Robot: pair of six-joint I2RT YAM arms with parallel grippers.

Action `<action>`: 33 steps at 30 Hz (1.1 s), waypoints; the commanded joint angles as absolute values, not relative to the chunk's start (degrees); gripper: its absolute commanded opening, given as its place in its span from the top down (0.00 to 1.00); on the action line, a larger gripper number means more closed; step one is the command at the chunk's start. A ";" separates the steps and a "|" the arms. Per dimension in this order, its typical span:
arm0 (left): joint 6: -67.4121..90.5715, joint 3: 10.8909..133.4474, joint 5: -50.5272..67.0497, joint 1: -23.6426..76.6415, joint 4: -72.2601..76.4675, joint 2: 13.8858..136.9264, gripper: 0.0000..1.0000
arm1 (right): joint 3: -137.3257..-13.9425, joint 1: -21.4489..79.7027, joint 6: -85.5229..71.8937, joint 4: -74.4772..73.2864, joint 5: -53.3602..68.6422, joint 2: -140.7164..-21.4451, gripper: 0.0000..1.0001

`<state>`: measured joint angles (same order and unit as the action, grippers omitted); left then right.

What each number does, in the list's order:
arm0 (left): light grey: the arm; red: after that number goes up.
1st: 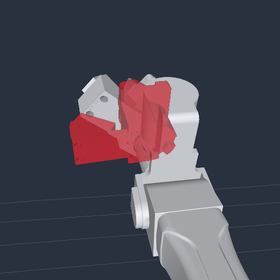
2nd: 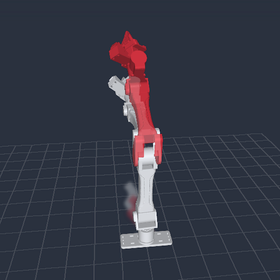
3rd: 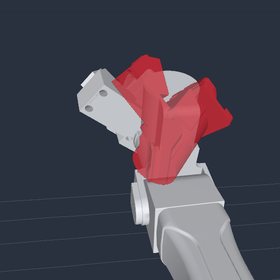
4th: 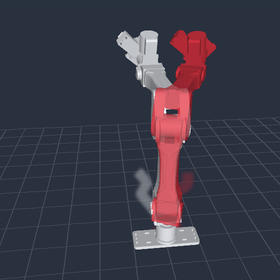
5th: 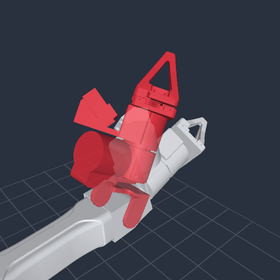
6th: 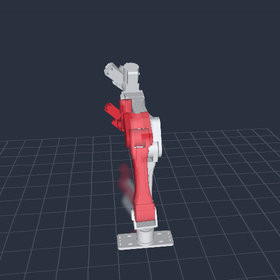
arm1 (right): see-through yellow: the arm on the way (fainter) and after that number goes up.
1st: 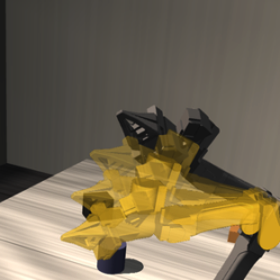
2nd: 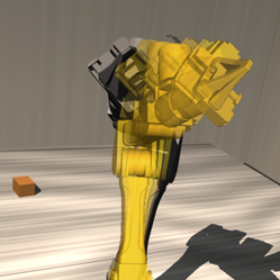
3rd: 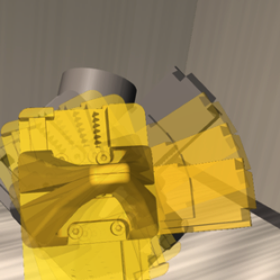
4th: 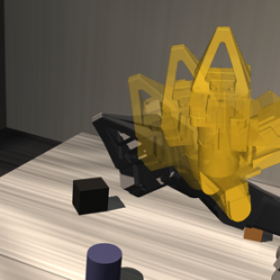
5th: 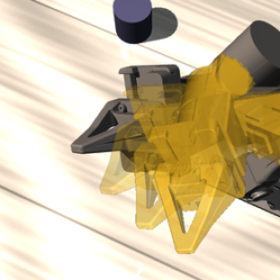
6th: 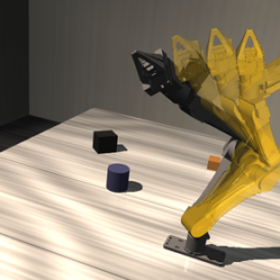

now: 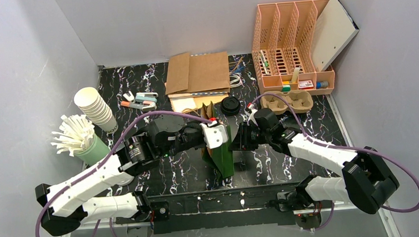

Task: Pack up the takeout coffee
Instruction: Open the takeout bag.

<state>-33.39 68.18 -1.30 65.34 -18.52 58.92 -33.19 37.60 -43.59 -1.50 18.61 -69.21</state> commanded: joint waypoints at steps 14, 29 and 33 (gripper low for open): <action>-32.78 68.02 -1.49 65.13 -19.64 56.87 1.00 | -34.18 37.44 -44.12 0.41 21.24 -67.81 0.69; -30.39 69.91 -14.42 65.13 -18.22 55.63 1.00 | -32.56 37.45 -45.27 -1.80 17.02 -67.59 0.99; -29.72 70.65 -20.25 65.13 -18.32 54.25 1.00 | -29.82 37.34 -47.97 -0.72 14.45 -66.70 0.99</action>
